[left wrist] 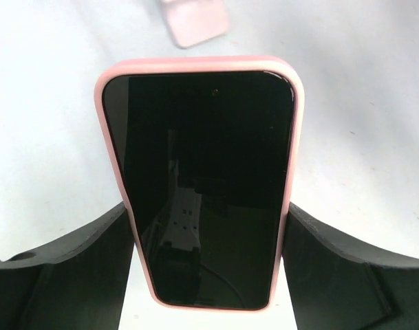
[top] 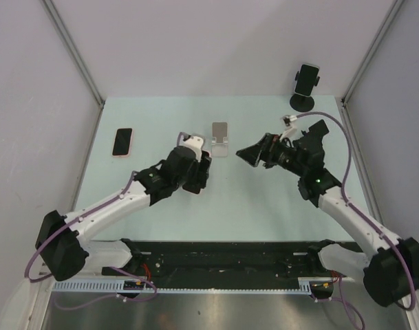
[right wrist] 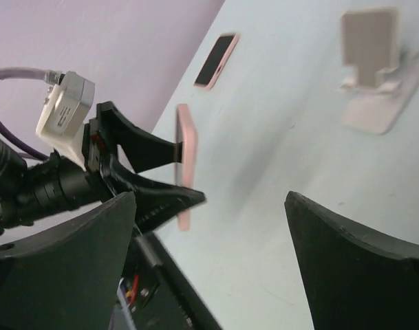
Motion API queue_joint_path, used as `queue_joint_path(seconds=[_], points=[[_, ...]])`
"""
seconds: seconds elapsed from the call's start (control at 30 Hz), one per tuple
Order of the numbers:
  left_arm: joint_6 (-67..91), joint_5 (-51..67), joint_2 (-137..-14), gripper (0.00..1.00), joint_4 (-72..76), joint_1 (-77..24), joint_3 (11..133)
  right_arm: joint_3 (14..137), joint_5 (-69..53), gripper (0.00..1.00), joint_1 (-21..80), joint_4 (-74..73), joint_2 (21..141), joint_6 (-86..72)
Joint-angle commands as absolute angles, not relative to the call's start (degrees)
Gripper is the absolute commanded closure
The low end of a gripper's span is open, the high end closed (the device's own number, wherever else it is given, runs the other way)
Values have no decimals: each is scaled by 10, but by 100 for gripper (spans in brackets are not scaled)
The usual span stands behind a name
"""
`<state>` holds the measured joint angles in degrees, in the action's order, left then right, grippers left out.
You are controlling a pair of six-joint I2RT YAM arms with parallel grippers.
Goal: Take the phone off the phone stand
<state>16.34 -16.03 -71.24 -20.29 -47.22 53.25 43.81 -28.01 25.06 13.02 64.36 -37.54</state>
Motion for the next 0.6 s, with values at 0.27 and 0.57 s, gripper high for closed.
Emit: queue_joint_path(seconds=[0.27,0.57], points=[[61,-88,-689,86,-250,-244,588,446,-176,0,109,-131,426,-244],[10,-92,-806,86,-266,-128,684,497,-114,0,69,-259,374,-143]])
